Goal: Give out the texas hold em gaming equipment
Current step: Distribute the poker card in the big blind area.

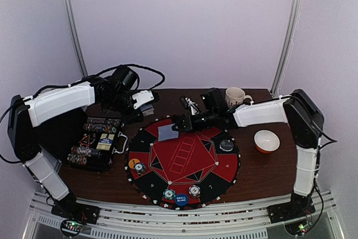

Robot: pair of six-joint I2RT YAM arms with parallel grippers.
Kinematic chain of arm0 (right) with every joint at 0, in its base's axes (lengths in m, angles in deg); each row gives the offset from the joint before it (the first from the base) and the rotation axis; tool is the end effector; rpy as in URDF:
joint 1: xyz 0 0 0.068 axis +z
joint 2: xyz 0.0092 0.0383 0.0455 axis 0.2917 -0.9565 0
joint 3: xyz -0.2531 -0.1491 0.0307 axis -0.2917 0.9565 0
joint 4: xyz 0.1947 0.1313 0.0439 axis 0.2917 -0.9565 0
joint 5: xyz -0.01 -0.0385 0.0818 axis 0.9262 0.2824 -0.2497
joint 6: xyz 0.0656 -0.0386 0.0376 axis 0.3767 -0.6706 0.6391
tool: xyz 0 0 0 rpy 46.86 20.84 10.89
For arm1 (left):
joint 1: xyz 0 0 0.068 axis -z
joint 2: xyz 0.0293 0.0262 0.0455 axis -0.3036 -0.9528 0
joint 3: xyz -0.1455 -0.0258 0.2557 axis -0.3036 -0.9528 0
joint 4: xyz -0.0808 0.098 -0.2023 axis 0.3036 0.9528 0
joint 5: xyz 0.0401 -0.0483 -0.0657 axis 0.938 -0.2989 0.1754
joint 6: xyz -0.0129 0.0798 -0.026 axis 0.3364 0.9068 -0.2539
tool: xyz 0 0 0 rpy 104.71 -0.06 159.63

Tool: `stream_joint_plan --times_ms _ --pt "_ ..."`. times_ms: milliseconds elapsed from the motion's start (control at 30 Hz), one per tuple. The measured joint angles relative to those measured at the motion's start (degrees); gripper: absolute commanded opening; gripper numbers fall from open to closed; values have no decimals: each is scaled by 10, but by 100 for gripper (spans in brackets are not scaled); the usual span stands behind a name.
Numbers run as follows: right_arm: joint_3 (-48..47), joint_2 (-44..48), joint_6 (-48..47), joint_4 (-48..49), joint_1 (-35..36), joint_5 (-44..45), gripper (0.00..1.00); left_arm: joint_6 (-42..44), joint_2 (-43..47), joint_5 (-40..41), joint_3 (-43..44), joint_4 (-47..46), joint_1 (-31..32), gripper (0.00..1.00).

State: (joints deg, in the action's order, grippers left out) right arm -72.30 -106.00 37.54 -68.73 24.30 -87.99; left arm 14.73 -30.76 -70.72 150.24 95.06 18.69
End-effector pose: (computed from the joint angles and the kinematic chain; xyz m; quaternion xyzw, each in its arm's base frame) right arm 0.3123 0.3369 0.2320 -0.2611 0.7790 0.5177 0.2385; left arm 0.2861 -0.2035 0.2845 0.4790 0.8254 0.0072 0.2986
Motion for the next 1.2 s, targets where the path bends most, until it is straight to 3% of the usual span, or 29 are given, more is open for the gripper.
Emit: stream_joint_plan --times_ms 333,533,900,1067,1200 --pt "-176 -224 199 161 73 54 0 -11 6 10 0 -2 -29 45" --pt "-291 -309 236 158 93 68 0 -10 14 10 -3 -2 -32 45" --pt "-326 -357 250 97 106 74 0 -7 20 6 -10 -3 -33 45" --pt "-347 -358 233 61 107 81 23 -7 20 5 -10 -3 -33 45" --pt "-353 -357 203 39 108 92 36 -7 20 6 -10 -3 -33 45"
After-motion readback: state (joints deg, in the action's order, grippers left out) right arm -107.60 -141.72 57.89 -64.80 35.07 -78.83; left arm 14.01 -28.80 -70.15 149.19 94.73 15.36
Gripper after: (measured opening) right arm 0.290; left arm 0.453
